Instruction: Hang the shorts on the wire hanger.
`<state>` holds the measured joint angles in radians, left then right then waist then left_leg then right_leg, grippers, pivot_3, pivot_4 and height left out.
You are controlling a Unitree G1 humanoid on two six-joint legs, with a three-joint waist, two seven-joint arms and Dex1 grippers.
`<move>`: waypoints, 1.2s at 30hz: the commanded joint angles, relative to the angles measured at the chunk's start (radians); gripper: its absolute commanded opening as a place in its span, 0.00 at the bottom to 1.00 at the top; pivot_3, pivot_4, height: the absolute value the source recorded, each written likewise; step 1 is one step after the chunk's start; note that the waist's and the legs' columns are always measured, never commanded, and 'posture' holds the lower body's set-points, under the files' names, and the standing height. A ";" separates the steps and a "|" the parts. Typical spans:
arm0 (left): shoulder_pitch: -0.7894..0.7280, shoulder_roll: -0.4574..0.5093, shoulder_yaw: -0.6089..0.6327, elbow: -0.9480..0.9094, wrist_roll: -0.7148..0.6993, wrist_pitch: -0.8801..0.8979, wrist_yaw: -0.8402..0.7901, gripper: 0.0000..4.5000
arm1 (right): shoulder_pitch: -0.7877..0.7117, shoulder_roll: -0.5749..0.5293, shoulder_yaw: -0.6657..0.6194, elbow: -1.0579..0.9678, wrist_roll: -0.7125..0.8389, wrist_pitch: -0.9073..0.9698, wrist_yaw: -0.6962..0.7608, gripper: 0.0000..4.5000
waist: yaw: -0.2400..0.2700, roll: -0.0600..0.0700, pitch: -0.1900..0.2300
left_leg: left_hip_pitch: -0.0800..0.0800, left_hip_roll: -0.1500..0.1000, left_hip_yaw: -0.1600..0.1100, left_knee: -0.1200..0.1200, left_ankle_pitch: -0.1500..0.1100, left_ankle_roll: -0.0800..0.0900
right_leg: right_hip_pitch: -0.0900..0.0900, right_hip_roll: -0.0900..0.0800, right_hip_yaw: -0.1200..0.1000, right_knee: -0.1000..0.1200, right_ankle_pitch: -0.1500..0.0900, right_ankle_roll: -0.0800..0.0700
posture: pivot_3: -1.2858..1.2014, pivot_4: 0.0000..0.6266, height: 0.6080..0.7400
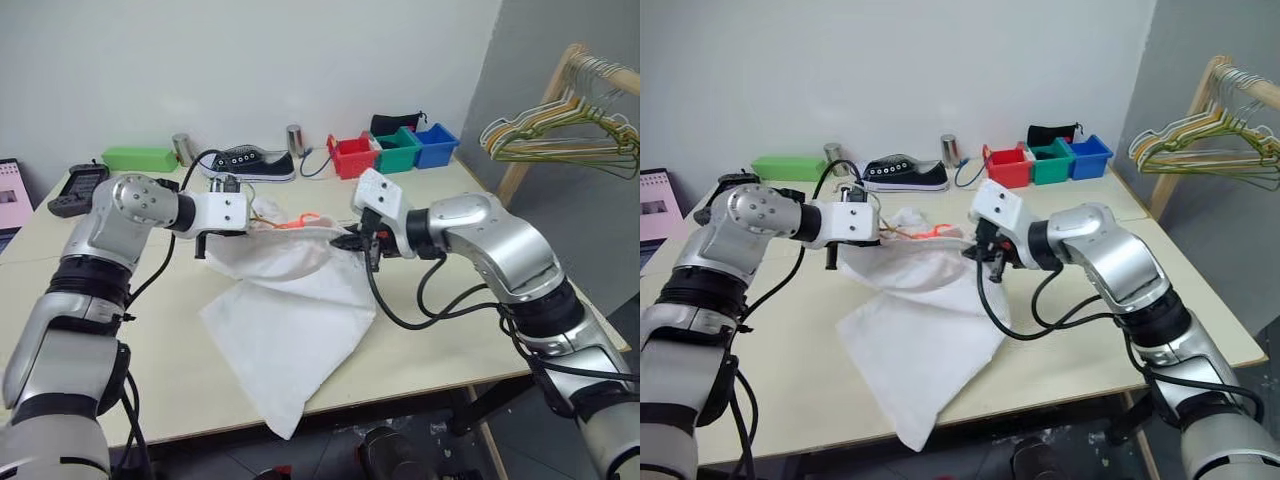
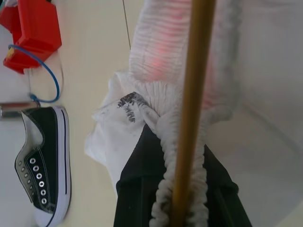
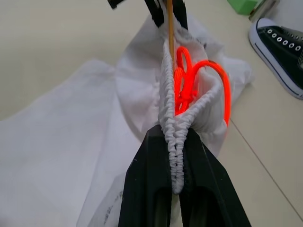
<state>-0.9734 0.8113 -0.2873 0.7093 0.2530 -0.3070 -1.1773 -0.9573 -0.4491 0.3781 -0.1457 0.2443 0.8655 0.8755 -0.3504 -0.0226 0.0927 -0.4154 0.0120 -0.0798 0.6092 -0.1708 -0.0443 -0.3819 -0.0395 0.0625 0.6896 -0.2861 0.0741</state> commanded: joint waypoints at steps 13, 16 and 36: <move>-0.027 -0.015 0.026 -0.027 -0.009 0.017 0.013 0.01 | -0.055 -0.019 0.074 0.054 -0.140 -0.143 0.060 0.38 | -0.017 0.000 0.000 | 0.000 0.000 0.000 0.000 0.000 0.000 | -0.002 0.000 0.000 0.002 0.000 0.000 | 0.40 0.03 1.00; -0.026 -0.015 0.026 -0.029 -0.010 0.016 0.014 0.01 | -0.060 -0.024 0.068 0.044 -0.131 -0.113 0.088 0.54 | -0.016 0.000 0.000 | 0.000 0.000 0.000 0.000 0.000 0.000 | -0.002 0.000 0.000 0.002 0.000 0.000 | 0.39 0.03 1.00; 0.009 -0.023 0.056 -0.174 -0.094 0.098 -0.030 0.01 | -0.055 0.084 0.195 0.375 -0.287 -0.252 0.064 0.99 | -0.015 0.000 0.000 | 0.000 0.000 0.000 0.000 0.000 0.000 | -0.002 0.000 0.001 0.004 0.000 0.000 | 0.41 0.05 1.00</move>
<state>-0.9603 0.7636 -0.2760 0.5846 0.1933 -0.2270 -1.2034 -0.9826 -0.3757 0.5776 0.2113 -0.0161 0.6689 0.9519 -0.3653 -0.0223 0.0928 -0.4154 0.0118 -0.0799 0.6094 -0.1708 -0.0442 -0.3839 -0.0393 0.0630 0.6933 -0.2861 0.0740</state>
